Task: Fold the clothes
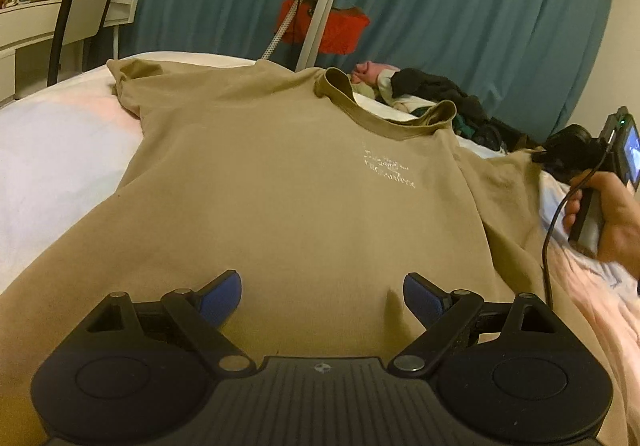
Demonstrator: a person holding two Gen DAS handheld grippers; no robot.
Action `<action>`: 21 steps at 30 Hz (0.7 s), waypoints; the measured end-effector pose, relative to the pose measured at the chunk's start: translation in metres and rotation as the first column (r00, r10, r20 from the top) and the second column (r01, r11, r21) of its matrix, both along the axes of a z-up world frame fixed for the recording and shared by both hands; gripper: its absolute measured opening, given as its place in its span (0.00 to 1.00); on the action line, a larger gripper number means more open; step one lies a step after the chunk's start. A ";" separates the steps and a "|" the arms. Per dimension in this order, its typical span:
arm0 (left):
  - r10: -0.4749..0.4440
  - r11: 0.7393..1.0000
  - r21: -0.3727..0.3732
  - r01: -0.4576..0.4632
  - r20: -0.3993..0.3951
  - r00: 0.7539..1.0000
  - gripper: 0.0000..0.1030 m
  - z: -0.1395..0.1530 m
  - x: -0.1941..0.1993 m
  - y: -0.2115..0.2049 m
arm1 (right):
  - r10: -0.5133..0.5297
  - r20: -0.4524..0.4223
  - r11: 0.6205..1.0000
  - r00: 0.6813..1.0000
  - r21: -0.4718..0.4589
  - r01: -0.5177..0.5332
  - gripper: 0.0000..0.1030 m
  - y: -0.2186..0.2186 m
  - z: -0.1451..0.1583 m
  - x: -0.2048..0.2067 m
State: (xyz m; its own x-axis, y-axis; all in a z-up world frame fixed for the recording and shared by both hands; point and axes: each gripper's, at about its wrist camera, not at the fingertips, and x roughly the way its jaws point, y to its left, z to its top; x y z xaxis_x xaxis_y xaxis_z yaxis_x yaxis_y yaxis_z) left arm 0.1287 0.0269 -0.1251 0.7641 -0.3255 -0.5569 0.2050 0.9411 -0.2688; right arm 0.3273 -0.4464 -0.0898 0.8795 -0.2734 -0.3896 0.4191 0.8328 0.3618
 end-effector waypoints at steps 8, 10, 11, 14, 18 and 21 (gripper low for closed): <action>-0.009 1.000 0.025 0.008 0.029 1.000 0.88 -0.003 0.001 -0.002 | -0.146 -0.055 0.989 0.988 -0.007 0.146 0.09 -0.063 -0.002 0.024; -0.017 0.999 0.049 0.015 0.038 0.999 0.90 -0.005 0.001 -0.006 | -0.145 -0.072 0.989 0.987 0.026 0.147 0.16 -0.061 -0.008 0.021; -0.022 0.998 0.061 0.019 0.042 0.999 0.90 -0.006 0.001 -0.007 | -0.143 -0.079 0.989 0.986 0.030 0.146 0.30 -0.059 -0.009 0.018; -0.029 0.996 0.085 0.025 0.050 0.998 0.91 -0.005 -0.001 -0.009 | -0.107 -0.077 0.994 0.991 0.004 0.108 0.84 -0.039 -0.005 0.004; -0.028 0.995 0.094 0.023 0.051 0.998 0.91 0.000 -0.006 -0.006 | -0.037 -0.058 0.998 0.998 0.042 0.040 0.81 -0.008 0.010 -0.039; -0.027 0.995 0.101 0.022 0.053 0.998 0.91 0.003 -0.010 -0.003 | -0.005 -0.024 0.996 1.000 0.093 0.007 0.81 0.023 0.025 -0.090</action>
